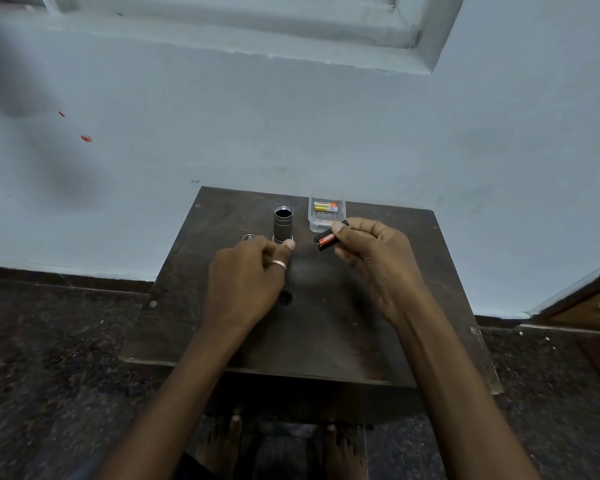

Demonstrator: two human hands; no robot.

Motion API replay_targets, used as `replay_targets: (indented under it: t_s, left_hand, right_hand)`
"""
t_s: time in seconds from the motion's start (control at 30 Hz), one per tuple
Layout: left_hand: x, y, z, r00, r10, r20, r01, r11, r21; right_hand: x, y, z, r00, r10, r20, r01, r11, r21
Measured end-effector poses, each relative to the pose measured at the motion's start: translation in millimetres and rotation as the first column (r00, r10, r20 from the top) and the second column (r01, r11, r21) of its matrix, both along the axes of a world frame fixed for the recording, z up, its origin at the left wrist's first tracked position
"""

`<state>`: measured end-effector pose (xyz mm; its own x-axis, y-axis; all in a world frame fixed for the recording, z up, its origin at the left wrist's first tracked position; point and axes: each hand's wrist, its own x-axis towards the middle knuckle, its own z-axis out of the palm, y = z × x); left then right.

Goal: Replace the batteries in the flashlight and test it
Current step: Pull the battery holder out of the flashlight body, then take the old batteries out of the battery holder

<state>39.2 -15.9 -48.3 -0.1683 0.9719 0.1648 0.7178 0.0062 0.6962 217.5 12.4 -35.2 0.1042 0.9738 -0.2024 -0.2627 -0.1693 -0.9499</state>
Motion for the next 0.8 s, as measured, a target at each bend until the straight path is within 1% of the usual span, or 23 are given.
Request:
replay_targets:
  t_s: [0.03, 0.07, 0.13, 0.17, 0.23, 0.3, 0.4, 0.47, 0.5, 0.53, 0.57, 0.6, 0.63, 0.7, 0.8]
  left_hand:
    - [5.9, 0.4, 0.7, 0.988, -0.051, 0.146, 0.059, 0.997, -0.047]
    - [12.9, 0.8, 2.8, 0.946, -0.072, 0.316, 0.114, 0.987, -0.116]
    - [26.1, 2.0, 7.8, 0.797, -0.004, 0.604, 0.210, 0.939, -0.271]
    - [31.6, 2.4, 10.7, 0.712, 0.051, 0.701, 0.258, 0.909, -0.328]
    - [37.3, 3.9, 14.0, 0.577, 0.134, 0.806, 0.339, 0.858, -0.386]
    - [38.2, 5.7, 15.3, 0.486, 0.157, 0.860, 0.392, 0.840, -0.375]
    - [38.0, 8.5, 16.3, 0.363, 0.164, 0.917, 0.424, 0.848, -0.319]
    - [39.3, 10.5, 16.9, 0.310, 0.192, 0.931, 0.407, 0.858, -0.312]
    - [39.7, 11.9, 16.9, 0.288, 0.210, 0.934, 0.393, 0.864, -0.315]
    - [39.8, 13.0, 17.0, 0.272, 0.224, 0.936, 0.381, 0.868, -0.318]
    - [39.8, 13.7, 17.3, 0.264, 0.230, 0.937, 0.371, 0.872, -0.318]
    - [39.7, 14.2, 17.5, 0.260, 0.233, 0.937, 0.360, 0.877, -0.318]
    - [39.6, 14.5, 17.7, 0.259, 0.236, 0.937, 0.348, 0.882, -0.318]
    - [39.6, 14.4, 18.1, 0.260, 0.235, 0.936, 0.322, 0.893, -0.314]
    - [38.5, 14.2, 18.3, 0.276, 0.228, 0.934, 0.289, 0.907, -0.306]
  right_hand:
    - [0.6, -1.6, 0.0, 1.000, 0.007, 0.016, -0.007, 1.000, 0.005]
    - [1.2, -2.9, -0.1, 0.999, 0.019, 0.035, -0.019, 1.000, 0.014]
    - [2.8, -4.6, -0.5, 0.996, 0.045, 0.078, -0.049, 0.998, 0.042]
    - [3.5, -5.2, -0.2, 0.994, 0.058, 0.097, -0.063, 0.996, 0.058]
    - [5.8, -5.0, -0.2, 0.990, 0.076, 0.121, -0.087, 0.992, 0.087]
    - [7.9, -4.6, 0.2, 0.987, 0.096, 0.130, -0.110, 0.988, 0.105]
    - [7.6, -3.9, 0.4, 0.978, 0.106, 0.180, -0.132, 0.982, 0.136]
    - [7.3, -2.5, -0.7, 0.965, 0.076, 0.251, -0.121, 0.978, 0.168]
    - [7.6, -1.4, -2.1, 0.946, 0.044, 0.320, -0.110, 0.975, 0.192]
    - [8.5, -0.4, -3.4, 0.908, -0.001, 0.420, -0.102, 0.969, 0.224]
    - [9.1, 0.3, -4.9, 0.848, -0.053, 0.527, -0.103, 0.959, 0.263]
    - [9.1, -0.4, -5.4, 0.784, -0.103, 0.612, -0.116, 0.944, 0.308]
    - [8.4, -1.3, -5.8, 0.732, -0.146, 0.665, -0.137, 0.925, 0.354]
    - [5.6, -4.0, -6.1, 0.680, -0.186, 0.710, -0.205, 0.881, 0.427]
    - [1.6, -6.1, -9.4, 0.608, -0.211, 0.766, -0.321, 0.817, 0.480]
